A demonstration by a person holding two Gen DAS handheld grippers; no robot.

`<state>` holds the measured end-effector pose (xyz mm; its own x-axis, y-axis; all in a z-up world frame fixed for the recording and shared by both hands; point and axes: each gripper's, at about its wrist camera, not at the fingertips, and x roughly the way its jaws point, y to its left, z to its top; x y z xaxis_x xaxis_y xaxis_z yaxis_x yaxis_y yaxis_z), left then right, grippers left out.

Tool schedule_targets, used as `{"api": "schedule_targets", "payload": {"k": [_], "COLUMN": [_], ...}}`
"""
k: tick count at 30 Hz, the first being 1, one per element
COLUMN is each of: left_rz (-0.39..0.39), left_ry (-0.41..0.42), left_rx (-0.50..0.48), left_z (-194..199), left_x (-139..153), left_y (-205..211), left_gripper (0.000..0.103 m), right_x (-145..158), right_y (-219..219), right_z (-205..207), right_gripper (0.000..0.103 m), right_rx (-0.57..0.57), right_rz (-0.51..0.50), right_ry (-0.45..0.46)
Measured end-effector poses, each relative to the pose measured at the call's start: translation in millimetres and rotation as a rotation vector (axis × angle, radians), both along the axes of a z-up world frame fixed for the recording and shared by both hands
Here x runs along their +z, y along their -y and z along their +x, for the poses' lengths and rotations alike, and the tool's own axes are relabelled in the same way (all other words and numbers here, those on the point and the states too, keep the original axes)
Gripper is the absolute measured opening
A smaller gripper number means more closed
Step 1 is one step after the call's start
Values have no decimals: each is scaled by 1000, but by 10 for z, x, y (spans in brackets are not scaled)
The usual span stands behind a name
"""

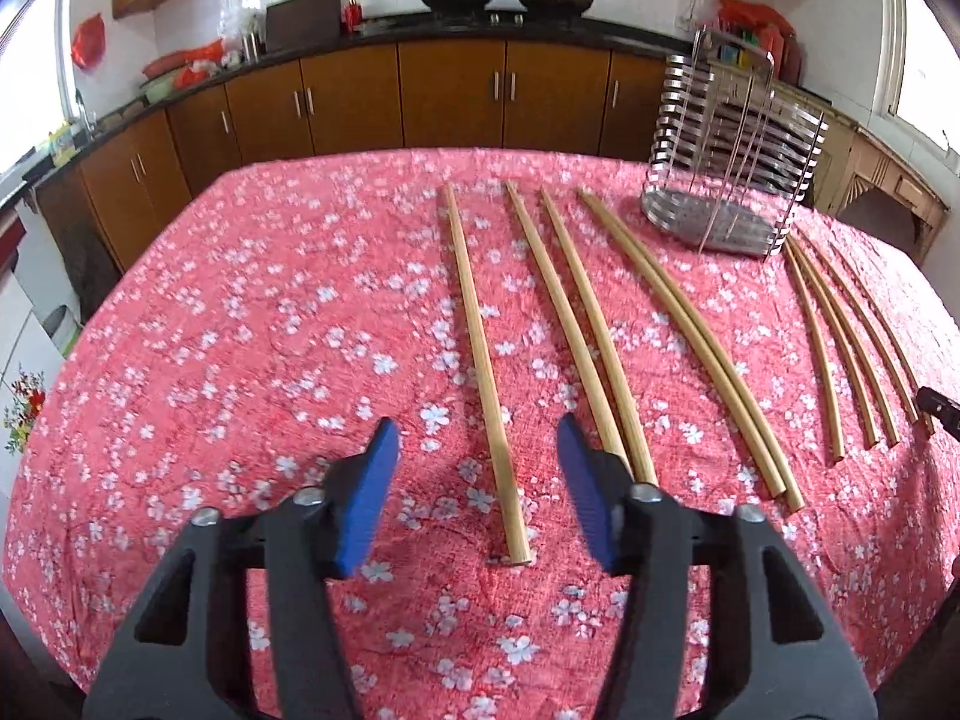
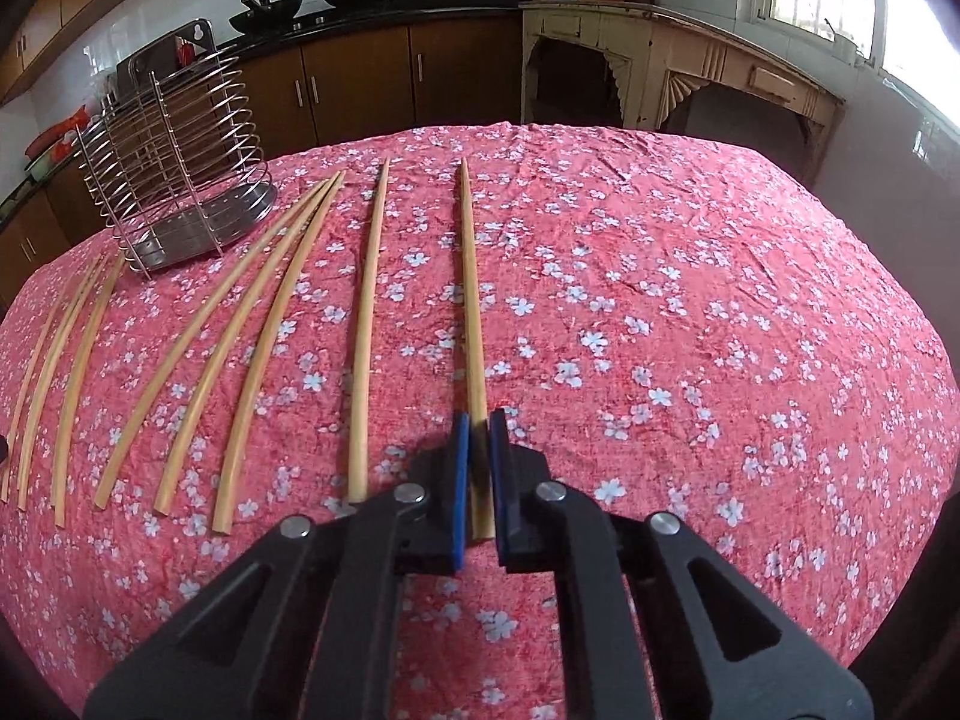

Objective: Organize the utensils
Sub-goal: 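Lower the left tool and grasp a wooden chopstick while the right tool grasps another, then lift the held chopsticks with both tools and carry them over the wire holder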

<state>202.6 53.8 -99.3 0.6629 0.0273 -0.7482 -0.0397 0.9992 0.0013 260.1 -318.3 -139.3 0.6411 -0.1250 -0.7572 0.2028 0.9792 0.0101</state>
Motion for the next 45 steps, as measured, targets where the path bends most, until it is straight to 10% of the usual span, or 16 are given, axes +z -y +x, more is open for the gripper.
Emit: {"api": "schedule_targets", "payload": {"k": [6, 18, 21, 24, 29, 38, 45], "left_rz": [6, 62, 85, 74, 63, 36, 35], "left_ry": [-53, -67, -46, -39, -48, -47, -10], "left_rx": [-19, -15, -49, -62, -63, -28, -28], "left_z": [233, 604, 413, 285, 191, 124, -4], "left_x": [-43, -42, -60, -43, -57, -60, 32], "left_y": [-44, -273, -225, -207, -232, -274, -325], "left_gripper": [8, 8, 16, 35, 35, 9, 7], "right_x": [18, 37, 32, 17, 7, -1, 128], "right_y": [153, 408, 390, 351, 325, 277, 290], "right_z": [134, 349, 255, 163, 71, 15, -171], "right_gripper": [8, 11, 28, 28, 27, 8, 8], "right_rx": [-42, -95, -82, -70, -58, -45, -46], "right_rz": [13, 17, 8, 7, 7, -5, -25], "right_ry": [-13, -41, -37, -31, -20, -5, 44]}}
